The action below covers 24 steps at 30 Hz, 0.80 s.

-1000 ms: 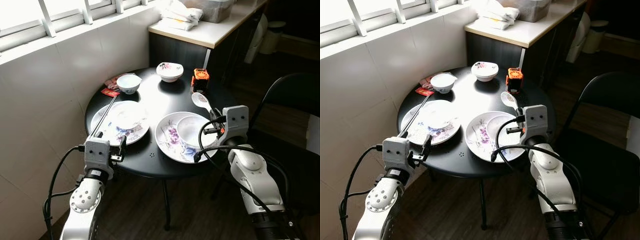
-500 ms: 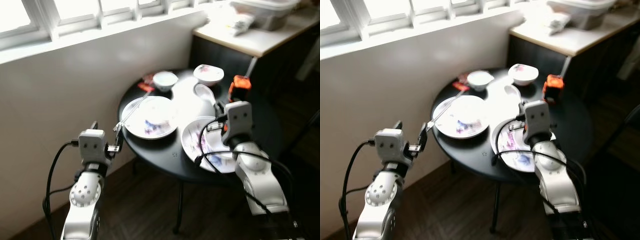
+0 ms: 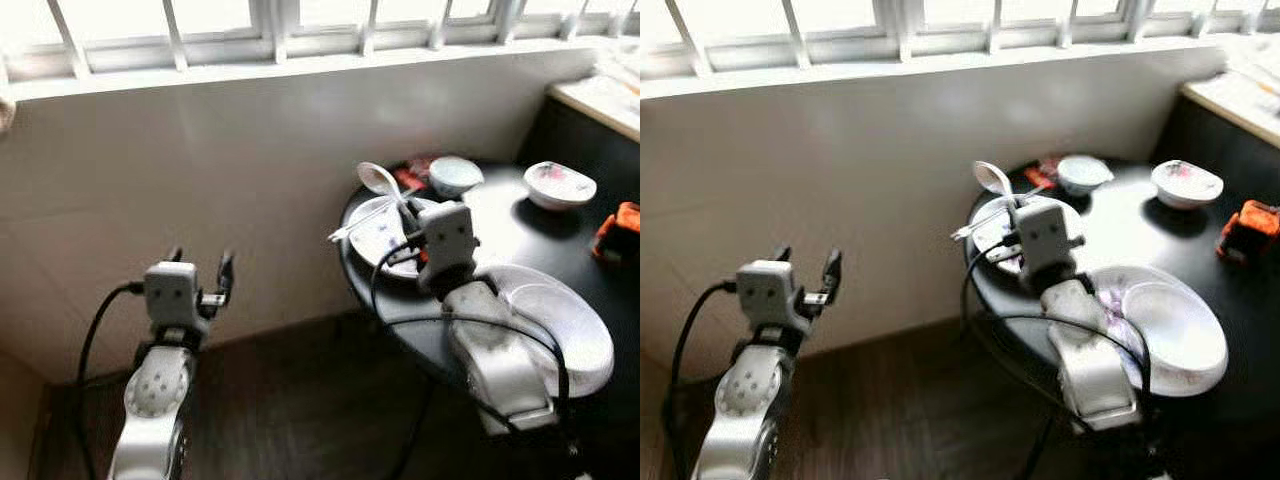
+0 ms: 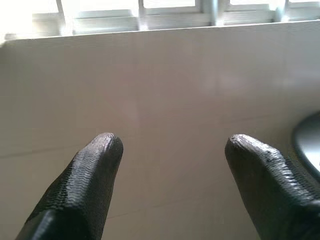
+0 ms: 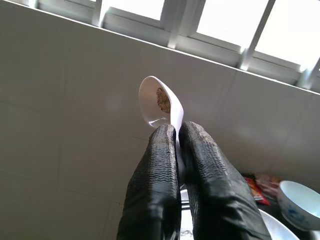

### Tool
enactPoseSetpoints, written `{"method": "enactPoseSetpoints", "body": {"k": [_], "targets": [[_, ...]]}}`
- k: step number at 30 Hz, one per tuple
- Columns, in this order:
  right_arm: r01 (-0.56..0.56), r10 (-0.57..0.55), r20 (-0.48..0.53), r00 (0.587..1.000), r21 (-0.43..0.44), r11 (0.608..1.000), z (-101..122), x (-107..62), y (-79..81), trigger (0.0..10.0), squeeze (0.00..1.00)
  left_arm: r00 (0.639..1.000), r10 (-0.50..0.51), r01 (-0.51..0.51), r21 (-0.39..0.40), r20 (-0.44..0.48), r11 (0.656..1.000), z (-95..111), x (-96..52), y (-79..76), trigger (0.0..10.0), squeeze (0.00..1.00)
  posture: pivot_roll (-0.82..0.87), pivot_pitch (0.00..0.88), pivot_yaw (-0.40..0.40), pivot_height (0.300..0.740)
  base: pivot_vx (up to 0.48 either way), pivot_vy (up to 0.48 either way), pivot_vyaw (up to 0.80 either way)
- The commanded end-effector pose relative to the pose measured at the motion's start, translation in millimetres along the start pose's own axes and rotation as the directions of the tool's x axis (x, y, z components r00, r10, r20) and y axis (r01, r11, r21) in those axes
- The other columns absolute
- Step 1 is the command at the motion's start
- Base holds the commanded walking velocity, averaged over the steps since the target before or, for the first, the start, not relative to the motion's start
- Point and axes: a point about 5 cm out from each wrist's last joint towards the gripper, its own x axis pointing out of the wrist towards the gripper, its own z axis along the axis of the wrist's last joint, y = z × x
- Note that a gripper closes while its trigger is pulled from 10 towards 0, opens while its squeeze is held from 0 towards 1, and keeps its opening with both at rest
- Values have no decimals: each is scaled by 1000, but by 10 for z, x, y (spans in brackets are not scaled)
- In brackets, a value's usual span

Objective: Kitchen organization

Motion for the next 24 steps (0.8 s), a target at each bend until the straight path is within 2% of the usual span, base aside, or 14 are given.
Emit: {"method": "enactPoseSetpoints", "body": {"k": [1, 4, 11, 18, 21, 24], "targets": [[17, -17, 16, 1000, -16, 1000, 25, -17, -71, 0, 0, 1000, -25, 25, -5, 12, 1000, 24, 11, -75, 10000, 0, 87, 0, -43, 740, 0, 0, 800], [13, -13, 19, 1000, -15, 1000, 25, -15, -67, 0, 0, 999, -44, 44, 12, 9, 999, 24, 16, -94, 10000, 0, 89, 0, -44, 740, 0, 0, 800], [1, -1, 25, 1000, -18, 1000, 31, -11, -33, 0, 0, 999, -47, 47, 1, 17, 999, 33, 14, -99, 10000, 0, 91, 0, -42, 740, 0, 0, 800], [-6, 7, 30, 1000, -26, 1000, 30, -11, -19, 0, 0, 998, -51, 51, 0, 20, 999, 37, 18, -102, 10000, 0, 92, 0, -43, 740, 265, 0, 800], [-20, 22, 36, 999, -62, 998, 37, -13, 0, 0, 0, 998, -54, 54, -4, 22, 999, 39, 19, -105, 10000, 0, 91, 0, -44, 740, 318, 0, 800], [-22, 24, 33, 999, -51, 998, 28, -17, 0, 0, 0, 998, -55, 55, -6, 23, 998, 40, 17, -114, 10000, 0, 91, 0, -45, 740, 442, 0, 800]]}}
